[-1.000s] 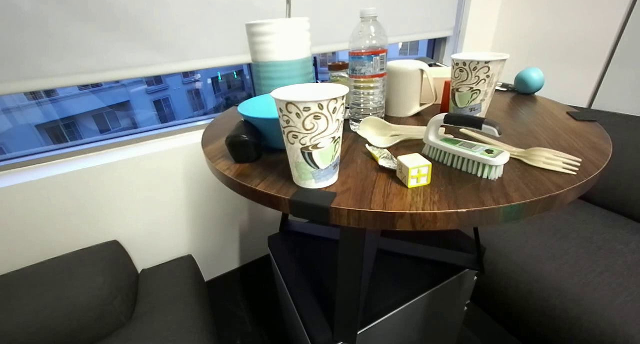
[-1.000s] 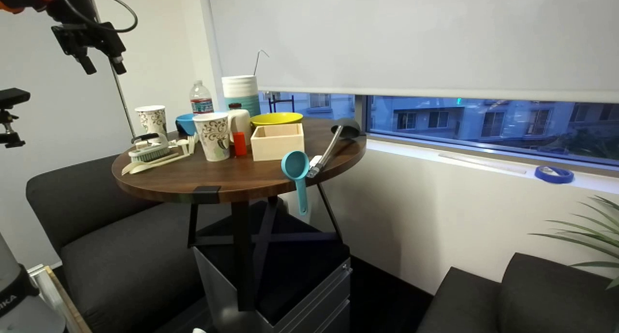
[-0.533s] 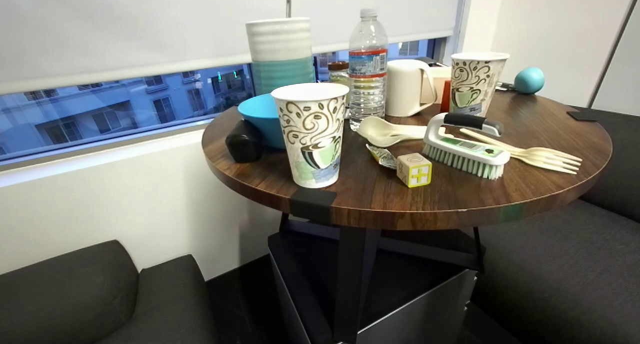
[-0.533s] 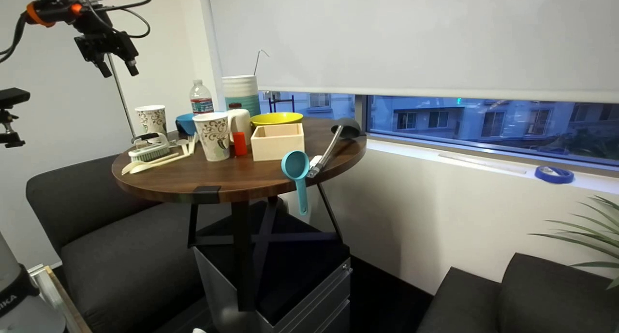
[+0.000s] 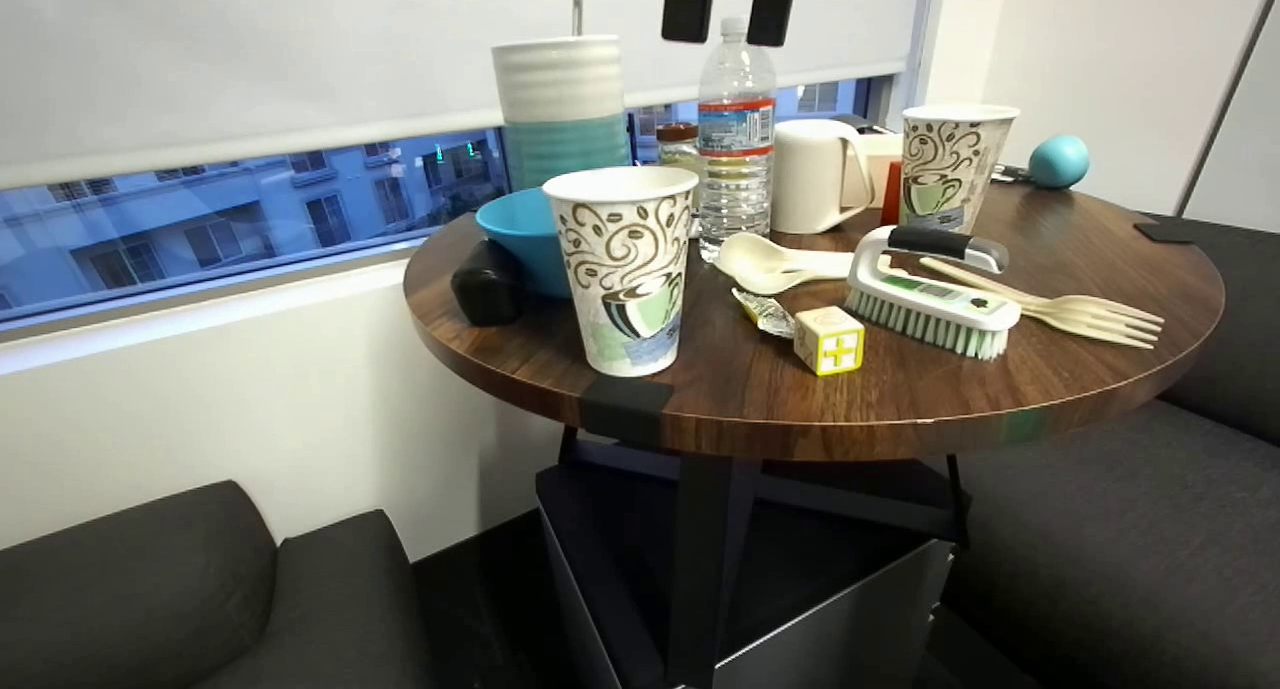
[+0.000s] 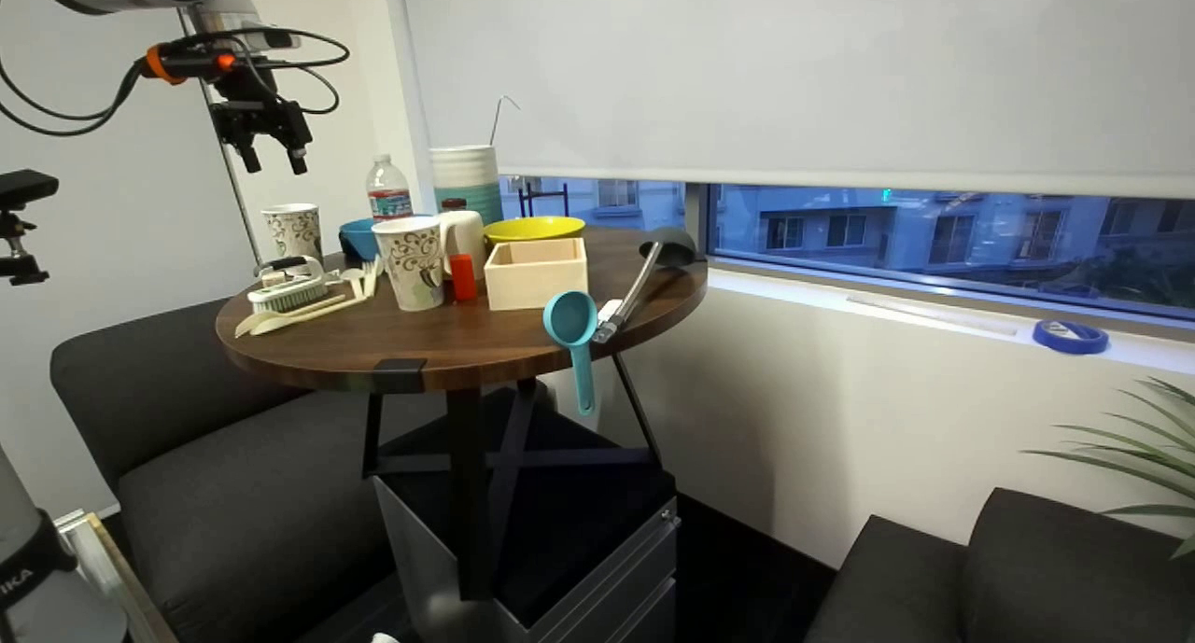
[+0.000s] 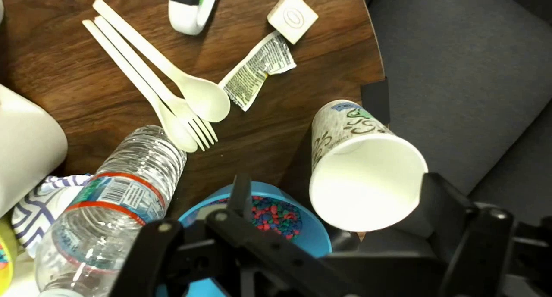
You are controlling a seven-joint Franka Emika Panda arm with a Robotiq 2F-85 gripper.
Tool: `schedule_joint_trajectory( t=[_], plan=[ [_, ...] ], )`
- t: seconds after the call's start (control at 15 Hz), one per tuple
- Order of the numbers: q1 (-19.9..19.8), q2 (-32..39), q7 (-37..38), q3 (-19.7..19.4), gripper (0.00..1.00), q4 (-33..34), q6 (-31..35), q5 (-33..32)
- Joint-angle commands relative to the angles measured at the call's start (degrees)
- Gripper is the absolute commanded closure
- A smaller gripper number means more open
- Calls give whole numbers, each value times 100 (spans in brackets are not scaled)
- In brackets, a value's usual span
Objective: Stack up the cups on the table then put them upside down
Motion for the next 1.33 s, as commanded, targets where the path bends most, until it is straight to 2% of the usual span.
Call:
schedule_joint_trajectory(
  t=[0.0,0.4,0.47,0.6,0.67,1.27],
  plan=[
    [81,572,235,25,0,465,-229,-167],
    [167,816,256,-24,0,326,-82,-61],
    [168,837,279,-33,2,290,-16,-48],
    [170,881,340,-45,27,241,108,-21],
    [174,911,362,-47,28,232,157,-8],
    [161,984,405,-151,92,116,234,184]
  ],
)
